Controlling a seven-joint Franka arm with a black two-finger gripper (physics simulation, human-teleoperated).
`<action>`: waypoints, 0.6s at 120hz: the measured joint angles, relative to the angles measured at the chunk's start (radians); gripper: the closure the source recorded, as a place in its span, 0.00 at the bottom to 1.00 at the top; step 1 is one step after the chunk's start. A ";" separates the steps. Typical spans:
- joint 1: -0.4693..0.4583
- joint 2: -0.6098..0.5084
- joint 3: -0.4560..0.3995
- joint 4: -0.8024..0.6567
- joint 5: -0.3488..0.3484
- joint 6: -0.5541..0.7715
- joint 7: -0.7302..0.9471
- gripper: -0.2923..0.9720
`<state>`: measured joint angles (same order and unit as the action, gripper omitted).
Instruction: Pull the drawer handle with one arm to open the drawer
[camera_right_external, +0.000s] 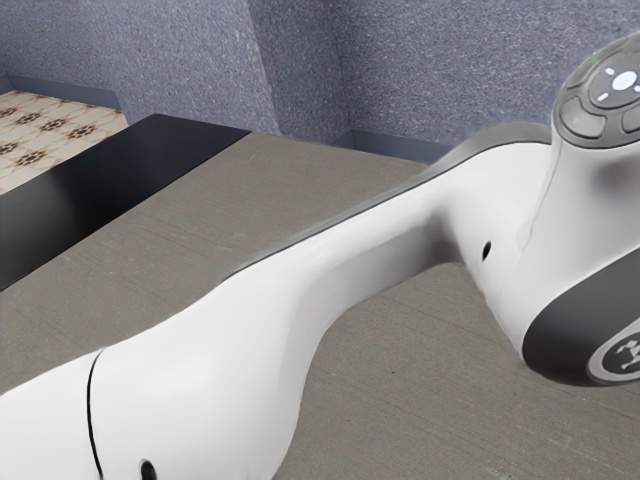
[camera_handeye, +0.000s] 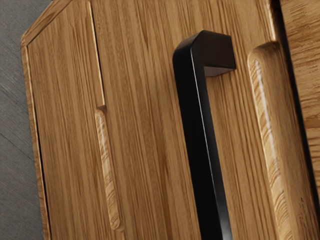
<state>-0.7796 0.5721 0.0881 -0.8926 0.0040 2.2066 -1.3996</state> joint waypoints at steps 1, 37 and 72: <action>0.001 0.001 0.000 0.001 0.000 0.000 0.000 0.23; 0.009 0.023 -0.003 0.007 -0.004 0.003 -0.013 0.23; 0.050 0.054 -0.032 0.024 -0.003 0.003 -0.022 0.23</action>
<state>-0.7293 0.6262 0.0563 -0.8687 0.0011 2.2101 -1.4219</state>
